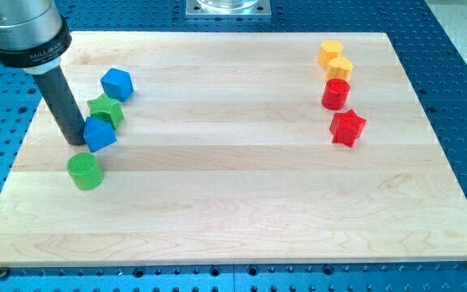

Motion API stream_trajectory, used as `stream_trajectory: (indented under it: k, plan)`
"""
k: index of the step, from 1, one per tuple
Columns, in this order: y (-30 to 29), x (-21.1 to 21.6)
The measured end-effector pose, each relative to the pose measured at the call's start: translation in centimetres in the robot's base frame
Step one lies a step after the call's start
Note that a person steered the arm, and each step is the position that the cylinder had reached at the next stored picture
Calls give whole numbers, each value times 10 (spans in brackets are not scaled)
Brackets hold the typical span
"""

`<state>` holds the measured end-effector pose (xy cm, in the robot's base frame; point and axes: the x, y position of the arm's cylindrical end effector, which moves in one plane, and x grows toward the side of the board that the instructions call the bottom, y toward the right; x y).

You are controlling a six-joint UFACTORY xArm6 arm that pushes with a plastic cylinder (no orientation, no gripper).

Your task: Move the green star right to the blue cube

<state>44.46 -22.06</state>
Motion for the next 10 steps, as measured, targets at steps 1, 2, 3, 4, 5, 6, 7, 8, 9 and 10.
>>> stream_trajectory:
  k: [1,2,3,4,5,6,7,8,9,10]
  plan:
    - [0,0]
    - [0,5]
    - [0,5]
    - [0,7]
    - [0,5]
    - [0,-2]
    - [6,-32]
    - [57,-49]
    - [90,-51]
    - [94,-70]
